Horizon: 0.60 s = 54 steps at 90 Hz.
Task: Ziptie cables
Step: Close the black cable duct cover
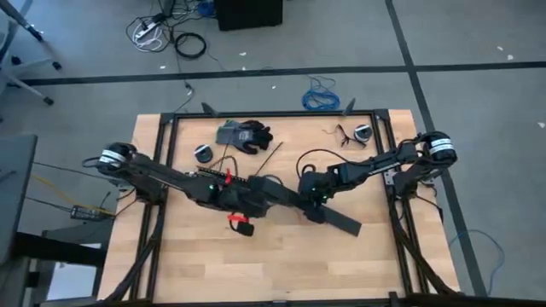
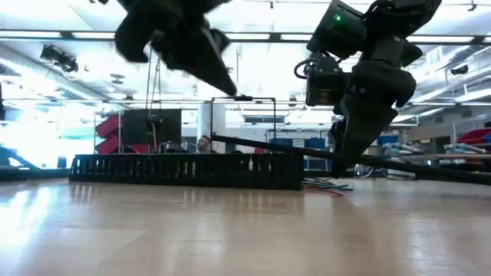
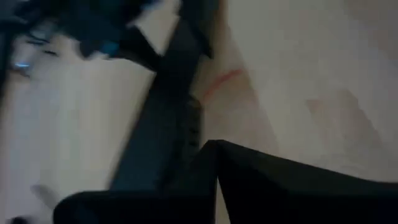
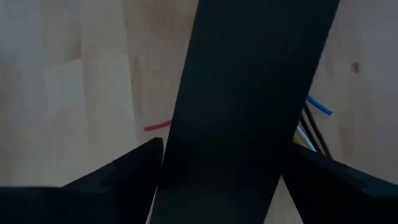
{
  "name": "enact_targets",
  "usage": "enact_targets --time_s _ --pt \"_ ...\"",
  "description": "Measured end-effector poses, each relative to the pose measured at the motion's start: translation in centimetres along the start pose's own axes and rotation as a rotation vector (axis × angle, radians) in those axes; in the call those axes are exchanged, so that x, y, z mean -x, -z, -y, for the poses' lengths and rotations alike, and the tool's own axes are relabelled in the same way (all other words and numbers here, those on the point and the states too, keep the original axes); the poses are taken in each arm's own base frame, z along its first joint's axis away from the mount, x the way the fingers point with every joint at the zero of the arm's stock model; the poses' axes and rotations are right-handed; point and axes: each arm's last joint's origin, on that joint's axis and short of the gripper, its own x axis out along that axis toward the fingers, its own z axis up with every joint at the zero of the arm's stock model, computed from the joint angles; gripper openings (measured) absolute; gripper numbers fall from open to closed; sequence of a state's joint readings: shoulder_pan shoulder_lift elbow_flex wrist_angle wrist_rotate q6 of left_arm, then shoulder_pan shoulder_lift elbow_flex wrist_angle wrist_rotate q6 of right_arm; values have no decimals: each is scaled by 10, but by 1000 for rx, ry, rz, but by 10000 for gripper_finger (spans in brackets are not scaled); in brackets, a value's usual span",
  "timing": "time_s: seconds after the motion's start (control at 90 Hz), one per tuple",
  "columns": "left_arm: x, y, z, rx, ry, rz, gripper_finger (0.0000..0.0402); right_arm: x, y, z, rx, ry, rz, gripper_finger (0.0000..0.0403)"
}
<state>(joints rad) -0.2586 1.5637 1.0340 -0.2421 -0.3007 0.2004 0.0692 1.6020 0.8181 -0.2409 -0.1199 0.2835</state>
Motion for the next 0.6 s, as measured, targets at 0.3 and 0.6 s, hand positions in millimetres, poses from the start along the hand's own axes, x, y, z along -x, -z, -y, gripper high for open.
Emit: enact_targets --time_s 0.3,0.6 --pt "0 6 -31 61 -88 -31 0 0 0 0 21 0 -1 307" --pt "-19 14 -37 78 10 -45 0 0 1 -1 82 -6 -4 307"
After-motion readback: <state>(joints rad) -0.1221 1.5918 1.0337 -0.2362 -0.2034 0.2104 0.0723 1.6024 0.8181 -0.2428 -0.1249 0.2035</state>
